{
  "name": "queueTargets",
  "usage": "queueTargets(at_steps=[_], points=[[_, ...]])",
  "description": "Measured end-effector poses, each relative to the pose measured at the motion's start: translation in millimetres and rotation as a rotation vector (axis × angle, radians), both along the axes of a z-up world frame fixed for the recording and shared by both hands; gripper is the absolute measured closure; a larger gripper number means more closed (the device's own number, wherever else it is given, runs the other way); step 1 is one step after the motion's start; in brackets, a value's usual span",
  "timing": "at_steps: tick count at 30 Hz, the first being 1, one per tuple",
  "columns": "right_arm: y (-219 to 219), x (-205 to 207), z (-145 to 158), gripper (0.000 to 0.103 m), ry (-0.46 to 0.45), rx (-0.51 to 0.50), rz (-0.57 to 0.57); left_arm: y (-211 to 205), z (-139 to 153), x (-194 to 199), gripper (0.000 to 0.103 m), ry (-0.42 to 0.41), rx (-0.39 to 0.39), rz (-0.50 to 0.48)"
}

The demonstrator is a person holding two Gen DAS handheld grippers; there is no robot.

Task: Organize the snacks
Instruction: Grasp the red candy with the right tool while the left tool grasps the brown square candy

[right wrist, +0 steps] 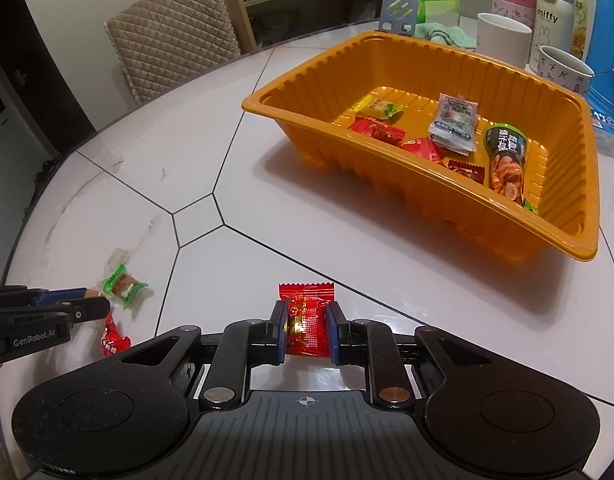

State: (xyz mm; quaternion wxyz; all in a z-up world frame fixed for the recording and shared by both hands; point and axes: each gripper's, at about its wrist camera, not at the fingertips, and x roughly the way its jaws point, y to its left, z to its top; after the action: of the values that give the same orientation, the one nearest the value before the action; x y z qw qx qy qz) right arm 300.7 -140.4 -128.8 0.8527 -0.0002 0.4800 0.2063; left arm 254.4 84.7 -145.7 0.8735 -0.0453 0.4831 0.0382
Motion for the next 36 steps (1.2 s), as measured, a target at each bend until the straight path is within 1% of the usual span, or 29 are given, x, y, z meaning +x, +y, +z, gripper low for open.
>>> queueTargets(at_steps=[7, 11, 24, 31, 36], points=[[-1.4, -2.4, 2.4, 0.083, -0.003, 0.004, 0.005, 1.4, 1.9, -2.7, 0.084, -0.002, -0.005, -0.01], [-2.2, -4.1, 5.5, 0.083, -0.007, 0.008, 0.005, 0.7, 7.6, -6.2, 0.084, -0.01, -0.008, -0.008], [-7.4, -18.1, 26.1, 0.083, -0.033, 0.048, 0.023, -1.4, 40.2, -24.1, 0.084, -0.062, -0.011, -0.005], [-20.4, -26.9, 39.2, 0.083, -0.039, 0.077, 0.02, -19.6, 60.3, -25.2, 0.084, -0.096, -0.032, -0.053], [-36.0, -31.7, 50.2, 0.083, -0.045, 0.097, 0.003, -41.6, 76.1, -17.9, 0.084, -0.129, -0.059, -0.113]])
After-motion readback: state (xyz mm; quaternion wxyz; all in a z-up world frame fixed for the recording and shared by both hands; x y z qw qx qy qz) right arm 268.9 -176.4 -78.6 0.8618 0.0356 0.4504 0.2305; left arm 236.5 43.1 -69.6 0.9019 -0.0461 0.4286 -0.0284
